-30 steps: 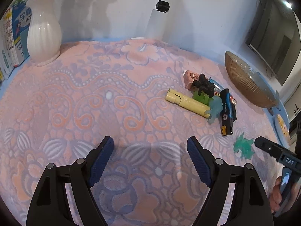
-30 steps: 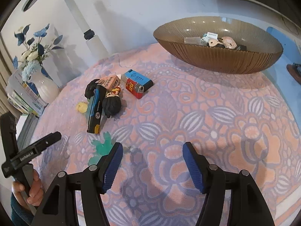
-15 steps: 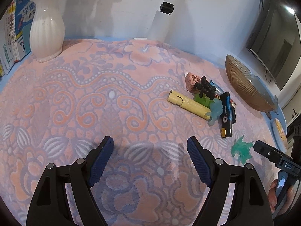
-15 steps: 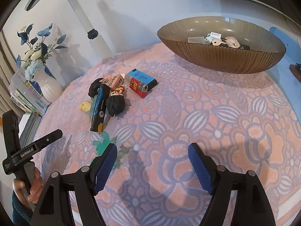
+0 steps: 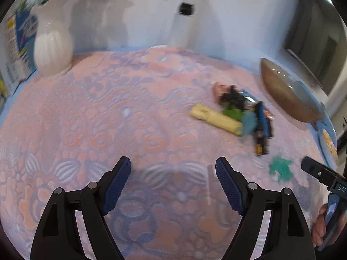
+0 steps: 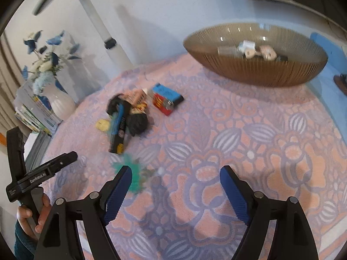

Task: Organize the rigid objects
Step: 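Grasp the blue USB drive with the left tool while the right tool grasps the green plastic figure, then carry the USB drive and green figure into the brown bowl and open both tools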

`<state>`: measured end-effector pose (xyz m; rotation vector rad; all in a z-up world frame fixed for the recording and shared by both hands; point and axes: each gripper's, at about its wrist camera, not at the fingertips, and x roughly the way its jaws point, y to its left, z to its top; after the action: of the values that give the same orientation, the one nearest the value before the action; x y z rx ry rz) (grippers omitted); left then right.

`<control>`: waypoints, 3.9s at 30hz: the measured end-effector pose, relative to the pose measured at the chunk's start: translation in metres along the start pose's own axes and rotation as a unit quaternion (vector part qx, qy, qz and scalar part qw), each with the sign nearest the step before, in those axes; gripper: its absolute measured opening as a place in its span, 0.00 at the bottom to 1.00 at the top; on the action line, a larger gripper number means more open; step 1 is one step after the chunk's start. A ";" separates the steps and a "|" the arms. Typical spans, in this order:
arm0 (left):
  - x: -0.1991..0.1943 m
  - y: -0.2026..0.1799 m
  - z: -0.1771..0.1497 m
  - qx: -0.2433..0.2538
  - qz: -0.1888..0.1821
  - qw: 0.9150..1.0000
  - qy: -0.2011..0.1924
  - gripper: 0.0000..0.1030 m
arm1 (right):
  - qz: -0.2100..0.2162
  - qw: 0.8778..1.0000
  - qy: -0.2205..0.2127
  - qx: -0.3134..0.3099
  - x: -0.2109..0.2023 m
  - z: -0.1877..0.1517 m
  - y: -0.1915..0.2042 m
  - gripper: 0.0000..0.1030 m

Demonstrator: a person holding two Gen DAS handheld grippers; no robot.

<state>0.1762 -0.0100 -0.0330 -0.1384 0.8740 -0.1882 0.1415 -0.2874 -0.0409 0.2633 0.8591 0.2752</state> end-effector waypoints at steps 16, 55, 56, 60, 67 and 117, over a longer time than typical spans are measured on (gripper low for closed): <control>0.052 -0.115 0.036 0.121 -0.118 0.982 0.079 0.33 | 0.009 0.991 0.028 -0.132 0.009 -0.006 0.050 0.80; 0.004 -0.046 -0.018 0.087 -0.032 0.995 0.040 0.36 | -0.041 0.999 0.019 -0.030 -0.010 -0.004 -0.012 0.42; 0.006 -0.049 -0.018 0.094 -0.032 0.994 0.043 0.37 | -0.038 0.999 0.019 -0.028 -0.010 -0.005 -0.012 0.43; 0.017 -0.066 -0.018 0.129 -0.026 0.990 0.057 0.45 | -0.026 0.999 0.021 -0.029 -0.009 -0.007 -0.011 0.58; 0.020 -0.086 -0.018 0.170 -0.011 0.985 0.040 0.19 | -0.018 0.999 0.019 -0.025 -0.010 -0.009 -0.015 0.60; -0.034 -0.168 0.126 0.093 -0.135 0.982 -0.098 0.72 | -0.127 0.984 -0.110 0.059 -0.103 0.121 -0.081 0.60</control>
<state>0.2342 -0.1603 0.1060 -0.0987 0.6347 -0.5006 0.1809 -0.4122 0.0801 0.2856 0.6810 -0.0437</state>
